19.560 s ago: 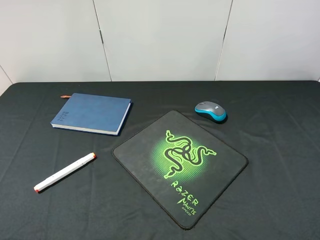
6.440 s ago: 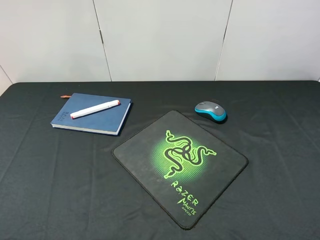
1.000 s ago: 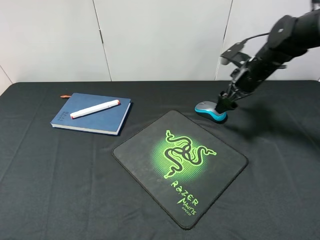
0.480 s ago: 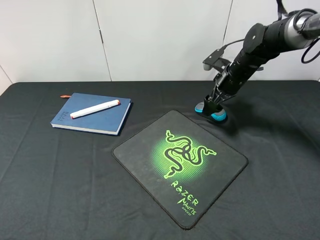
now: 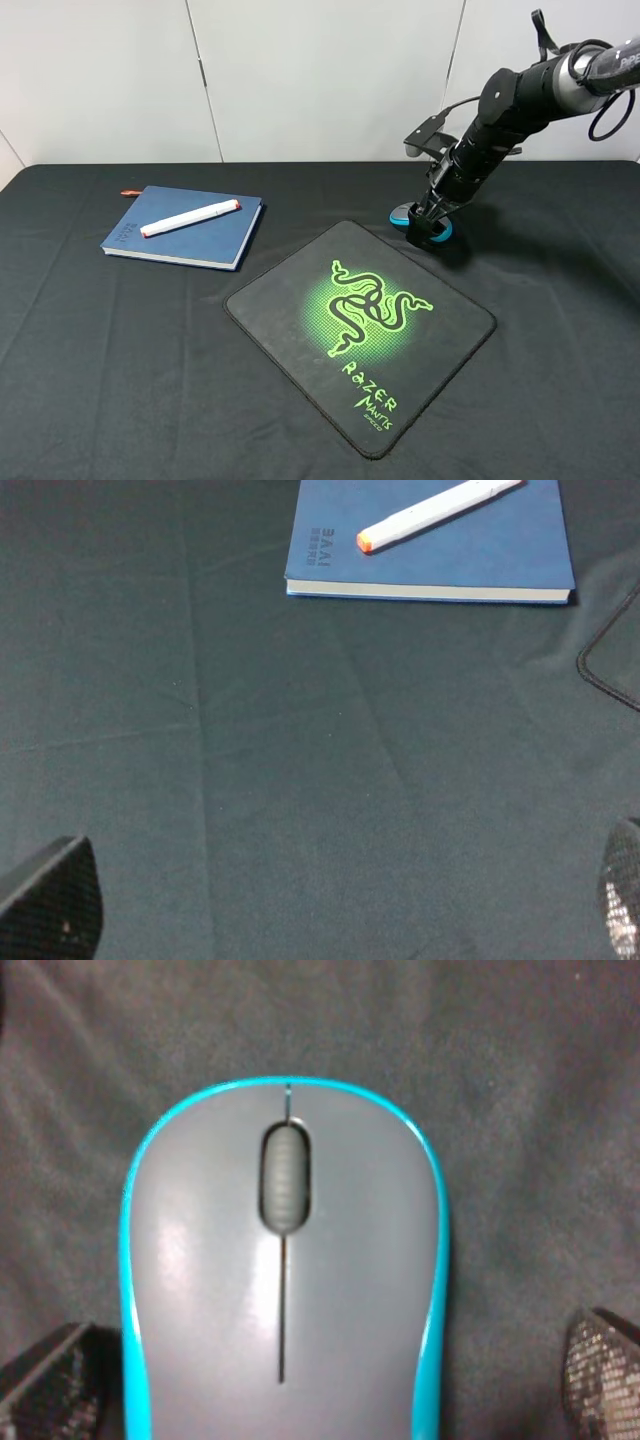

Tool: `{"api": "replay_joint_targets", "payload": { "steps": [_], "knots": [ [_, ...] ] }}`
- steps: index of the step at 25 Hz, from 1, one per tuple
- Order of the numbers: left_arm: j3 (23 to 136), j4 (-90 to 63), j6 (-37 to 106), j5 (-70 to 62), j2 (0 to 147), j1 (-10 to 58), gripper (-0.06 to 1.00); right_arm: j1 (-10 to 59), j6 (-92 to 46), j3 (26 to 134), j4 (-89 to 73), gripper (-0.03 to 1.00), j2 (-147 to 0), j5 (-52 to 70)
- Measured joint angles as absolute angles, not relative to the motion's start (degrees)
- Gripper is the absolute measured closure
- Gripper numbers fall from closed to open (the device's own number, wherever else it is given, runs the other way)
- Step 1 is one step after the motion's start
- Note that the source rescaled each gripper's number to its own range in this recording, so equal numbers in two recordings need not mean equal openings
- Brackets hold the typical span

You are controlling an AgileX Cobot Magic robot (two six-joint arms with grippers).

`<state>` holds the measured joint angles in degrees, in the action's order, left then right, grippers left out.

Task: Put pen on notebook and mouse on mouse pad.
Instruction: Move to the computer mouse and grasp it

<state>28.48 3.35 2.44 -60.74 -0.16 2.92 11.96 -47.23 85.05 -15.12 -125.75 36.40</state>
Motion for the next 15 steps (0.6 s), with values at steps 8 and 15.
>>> {"api": "replay_joint_targets", "payload": {
  "steps": [8, 15],
  "knots": [
    [28.48, 3.35, 2.44, -60.74, -0.16, 2.92, -0.04, 11.96, -47.23, 85.05, -14.94, 0.01, -125.75, 36.13],
    [28.48, 3.35, 2.44, -60.74, -0.16, 2.92, -0.04, 11.96, -47.19, 85.05, -14.84, 0.96, -125.75, 36.16]
  ]
}}
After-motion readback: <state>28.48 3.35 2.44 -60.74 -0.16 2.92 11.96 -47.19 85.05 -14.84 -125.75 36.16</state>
